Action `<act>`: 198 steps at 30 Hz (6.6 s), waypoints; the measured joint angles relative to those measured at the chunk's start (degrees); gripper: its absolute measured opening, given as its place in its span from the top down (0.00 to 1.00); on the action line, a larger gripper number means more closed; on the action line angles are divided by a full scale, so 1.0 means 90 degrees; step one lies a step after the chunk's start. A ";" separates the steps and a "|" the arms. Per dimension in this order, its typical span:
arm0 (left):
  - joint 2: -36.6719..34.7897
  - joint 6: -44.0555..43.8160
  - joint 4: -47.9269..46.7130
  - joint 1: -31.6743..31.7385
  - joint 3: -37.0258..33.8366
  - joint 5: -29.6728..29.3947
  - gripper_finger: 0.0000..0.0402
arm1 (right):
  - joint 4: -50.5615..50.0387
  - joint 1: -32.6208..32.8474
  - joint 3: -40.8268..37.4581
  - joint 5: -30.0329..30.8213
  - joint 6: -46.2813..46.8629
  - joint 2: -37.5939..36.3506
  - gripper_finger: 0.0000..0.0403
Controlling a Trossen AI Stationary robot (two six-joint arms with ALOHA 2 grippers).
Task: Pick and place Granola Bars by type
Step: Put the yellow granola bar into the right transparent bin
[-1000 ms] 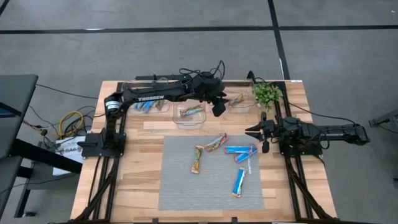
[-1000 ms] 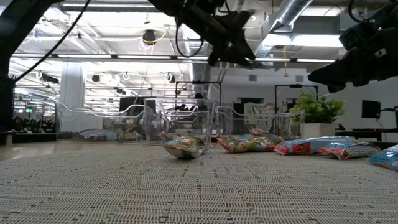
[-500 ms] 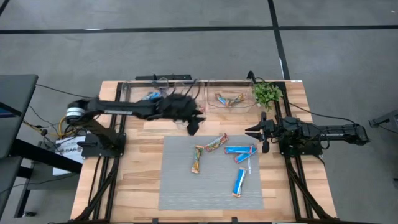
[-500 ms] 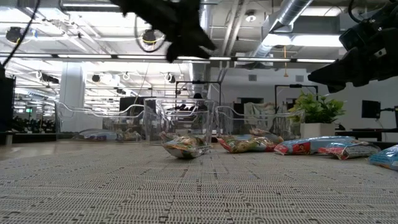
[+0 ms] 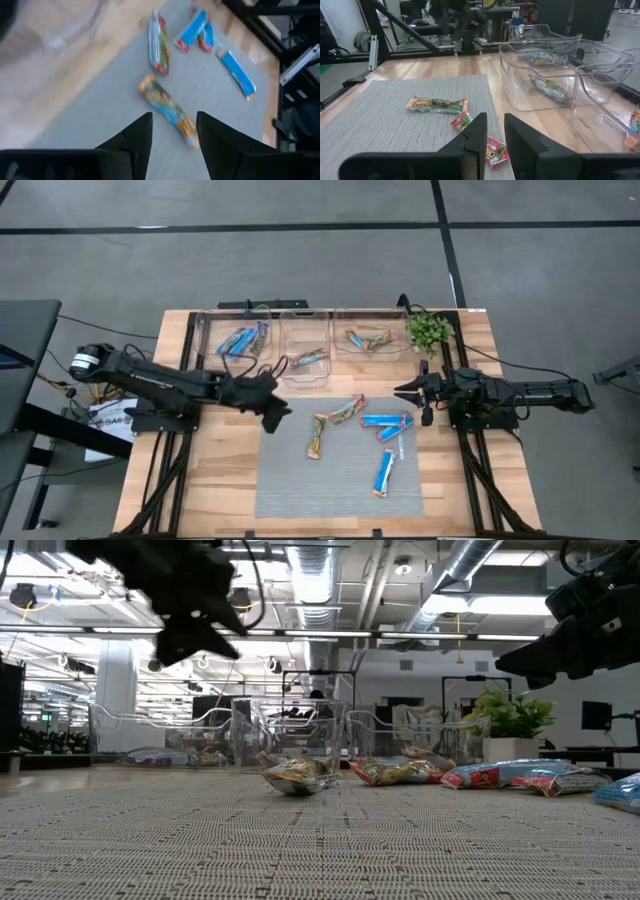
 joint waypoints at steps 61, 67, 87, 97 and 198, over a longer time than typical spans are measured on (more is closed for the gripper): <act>0.4641 -0.2756 -0.3896 -0.0643 0.4855 -0.0161 0.64 | -0.0011 0.0001 0.0000 0.0005 0.0000 0.0002 0.85; 0.4768 -0.2829 -0.3909 -0.0557 0.4850 -0.0025 0.64 | -0.0011 0.0002 0.0000 0.0005 0.0001 0.0002 0.85; 0.5680 -0.2459 -0.2794 -0.0516 0.4852 0.0633 0.52 | 0.0008 0.0002 0.0000 0.0019 0.0002 0.0002 0.85; 0.5680 -0.2392 -0.3034 -0.0495 0.4852 0.0448 0.65 | -0.0004 0.0000 0.0000 0.0010 0.0000 0.0002 0.85; 0.6268 -0.1305 -0.1497 -0.0620 0.5345 0.1065 0.36 | -0.0009 0.0001 0.0000 0.0007 0.0001 0.0002 0.85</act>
